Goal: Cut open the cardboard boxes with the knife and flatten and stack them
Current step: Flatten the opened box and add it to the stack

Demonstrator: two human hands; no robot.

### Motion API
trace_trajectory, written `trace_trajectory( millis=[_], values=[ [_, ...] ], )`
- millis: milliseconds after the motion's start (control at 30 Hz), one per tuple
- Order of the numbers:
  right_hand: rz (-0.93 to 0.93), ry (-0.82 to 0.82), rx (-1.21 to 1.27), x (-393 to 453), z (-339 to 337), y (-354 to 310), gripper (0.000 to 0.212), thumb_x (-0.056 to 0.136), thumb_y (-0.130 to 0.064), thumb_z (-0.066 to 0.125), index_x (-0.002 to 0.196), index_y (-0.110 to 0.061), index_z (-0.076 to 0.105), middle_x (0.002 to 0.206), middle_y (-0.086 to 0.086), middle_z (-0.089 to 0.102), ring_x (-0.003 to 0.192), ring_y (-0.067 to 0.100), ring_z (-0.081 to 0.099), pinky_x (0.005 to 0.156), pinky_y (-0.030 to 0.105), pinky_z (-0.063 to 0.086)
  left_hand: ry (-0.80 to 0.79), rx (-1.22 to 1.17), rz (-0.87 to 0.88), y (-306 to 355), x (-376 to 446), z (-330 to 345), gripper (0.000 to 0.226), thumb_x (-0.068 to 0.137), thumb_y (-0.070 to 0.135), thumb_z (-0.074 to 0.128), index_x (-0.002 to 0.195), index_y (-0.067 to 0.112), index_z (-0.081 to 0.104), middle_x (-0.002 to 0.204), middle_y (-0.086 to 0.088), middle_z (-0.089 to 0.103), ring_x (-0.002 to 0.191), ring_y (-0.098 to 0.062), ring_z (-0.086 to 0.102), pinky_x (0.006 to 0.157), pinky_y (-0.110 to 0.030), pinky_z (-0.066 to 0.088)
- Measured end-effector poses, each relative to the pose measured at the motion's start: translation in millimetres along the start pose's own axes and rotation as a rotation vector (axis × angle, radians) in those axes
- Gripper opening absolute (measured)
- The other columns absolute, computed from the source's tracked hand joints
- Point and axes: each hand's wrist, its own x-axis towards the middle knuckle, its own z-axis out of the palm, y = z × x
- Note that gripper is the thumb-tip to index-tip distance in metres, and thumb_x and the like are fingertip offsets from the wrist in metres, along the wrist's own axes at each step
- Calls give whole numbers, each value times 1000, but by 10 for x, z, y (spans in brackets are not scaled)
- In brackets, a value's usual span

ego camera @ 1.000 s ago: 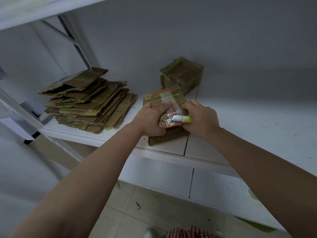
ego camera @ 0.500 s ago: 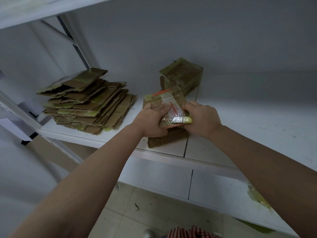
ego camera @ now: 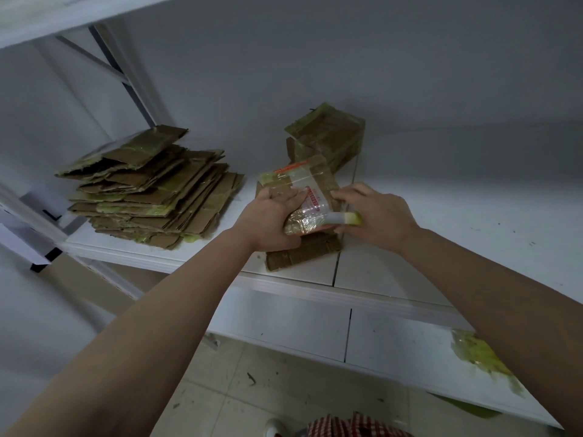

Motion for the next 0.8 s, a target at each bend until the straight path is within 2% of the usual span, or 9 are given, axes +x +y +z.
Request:
trace_trajectory(
  millis=[67,133,233,300,367,433,533,667,800],
  values=[
    [93,53,154,-108,60,57,73,72,-56,72,132,-24,47,126,-5,52,99,18,59,77,32,46,12,8,-6,-23,-30,18,111,51,69,29,153,26,18,156,-3,30,132,-28,37,109,-28,24],
    [240,105,258,-237,116,124,62,70,-58,72,118,-22,53,104,-6,57,87,16,57,74,31,45,26,14,-8,-36,-48,50,108,55,67,34,153,26,18,156,-4,31,132,-28,38,109,-28,25],
    [352,13,167,-403,225,269,42,78,-57,65,94,-19,55,80,-4,57,74,19,53,65,29,40,44,24,-48,-5,-88,108,99,67,55,56,153,25,18,155,-3,32,129,-30,38,107,-33,32],
    [356,1,178,-470,296,330,29,87,-44,59,94,-16,55,81,-1,56,74,23,54,64,29,37,73,71,-112,94,-118,137,94,73,49,65,152,23,21,154,-2,35,127,-32,36,105,-36,37],
    [287,35,201,-501,318,337,18,93,-28,50,98,-13,59,82,0,58,78,25,58,63,29,37,118,115,-169,229,-122,143,92,75,53,68,149,21,25,152,-3,36,129,-34,35,104,-39,39],
    [188,54,128,-502,315,322,23,97,-23,43,105,-13,63,86,2,63,84,26,60,64,30,40,141,155,-178,292,-84,148,86,79,55,65,147,20,28,153,-4,36,128,-35,38,103,-38,38],
    [76,31,-36,-476,295,296,28,99,-31,39,113,-19,61,93,3,65,90,24,56,64,29,36,146,163,-153,224,-48,177,82,78,55,62,146,20,30,151,-6,38,125,-34,45,102,-36,39],
    [24,-46,-136,-423,364,276,48,93,-56,35,108,-15,58,99,4,60,94,22,49,71,30,33,156,134,-141,158,-53,242,82,73,55,63,142,20,35,149,-8,42,124,-33,49,102,-39,41],
    [19,-30,-151,-327,419,251,46,96,-52,35,107,-13,56,101,6,59,94,22,47,73,32,34,191,117,-149,166,-57,259,82,72,54,65,142,20,37,148,-8,43,124,-33,49,102,-39,41]
  ],
)
